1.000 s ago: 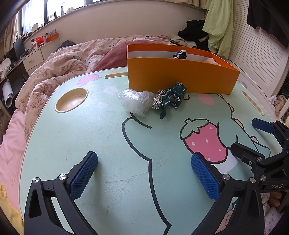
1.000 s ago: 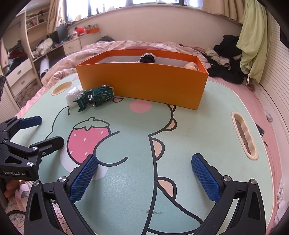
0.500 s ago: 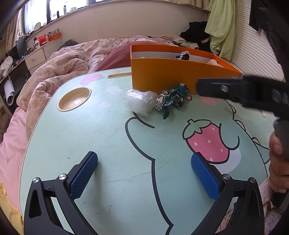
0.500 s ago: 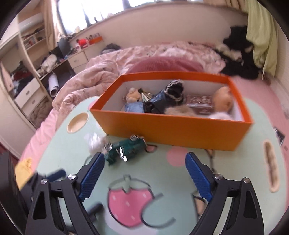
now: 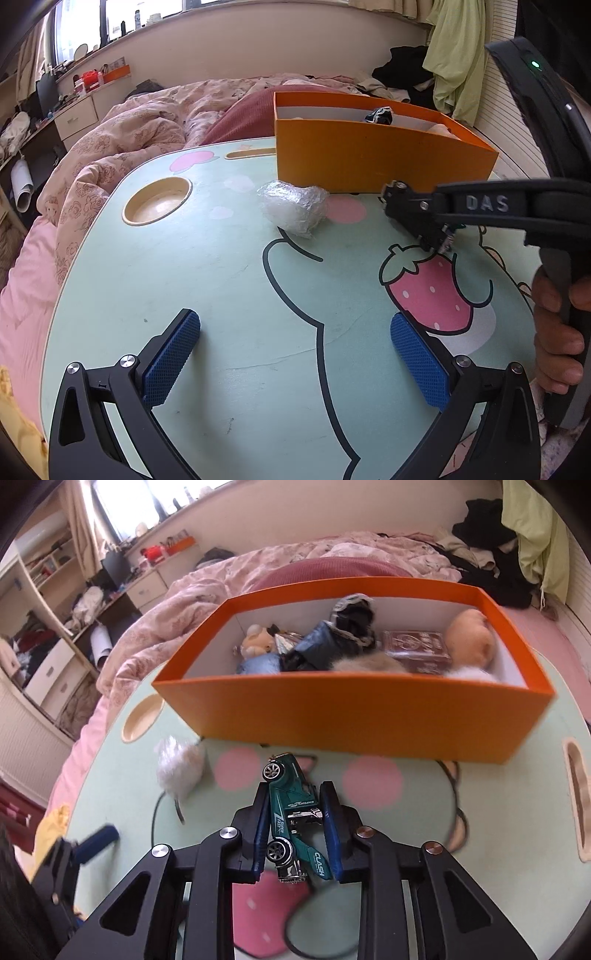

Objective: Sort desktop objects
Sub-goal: 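Grasp the clear plastic bag with the left gripper while the right gripper holds the car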

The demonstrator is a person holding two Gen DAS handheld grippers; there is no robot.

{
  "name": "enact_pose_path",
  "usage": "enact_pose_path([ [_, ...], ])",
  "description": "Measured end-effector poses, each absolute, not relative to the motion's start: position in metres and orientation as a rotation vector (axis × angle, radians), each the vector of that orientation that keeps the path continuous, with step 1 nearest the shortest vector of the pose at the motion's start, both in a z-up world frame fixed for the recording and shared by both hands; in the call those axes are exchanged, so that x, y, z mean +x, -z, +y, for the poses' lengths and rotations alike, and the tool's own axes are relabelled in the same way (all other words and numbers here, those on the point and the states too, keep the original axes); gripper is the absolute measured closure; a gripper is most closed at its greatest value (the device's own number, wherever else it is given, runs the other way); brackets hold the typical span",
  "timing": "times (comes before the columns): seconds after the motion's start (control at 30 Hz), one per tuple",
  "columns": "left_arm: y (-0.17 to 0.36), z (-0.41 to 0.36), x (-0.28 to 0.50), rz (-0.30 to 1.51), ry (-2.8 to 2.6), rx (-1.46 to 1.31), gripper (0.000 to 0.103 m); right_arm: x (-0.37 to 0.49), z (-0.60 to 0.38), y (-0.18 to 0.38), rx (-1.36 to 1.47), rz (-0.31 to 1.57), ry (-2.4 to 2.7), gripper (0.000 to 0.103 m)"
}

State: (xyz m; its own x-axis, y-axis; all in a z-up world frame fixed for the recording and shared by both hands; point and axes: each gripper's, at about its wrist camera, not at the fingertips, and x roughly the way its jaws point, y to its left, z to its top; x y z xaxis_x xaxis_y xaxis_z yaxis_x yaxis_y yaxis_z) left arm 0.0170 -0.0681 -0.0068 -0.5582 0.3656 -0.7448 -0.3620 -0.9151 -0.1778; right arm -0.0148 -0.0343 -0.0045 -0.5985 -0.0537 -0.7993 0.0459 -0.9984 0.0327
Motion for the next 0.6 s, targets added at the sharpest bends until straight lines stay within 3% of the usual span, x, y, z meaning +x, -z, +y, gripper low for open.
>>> enact_pose_path([
  [0.43, 0.007, -0.070, 0.017, -0.015, -2.459, -1.172, 0.000, 0.059, 0.018, -0.008, 1.131, -0.076, 2.817, 0.079],
  [0.6, 0.003, -0.085, 0.008, -0.152, -2.414, -1.178, 0.000, 0.069, 0.010, -0.012, 1.062, -0.013, 2.825, 0.079],
])
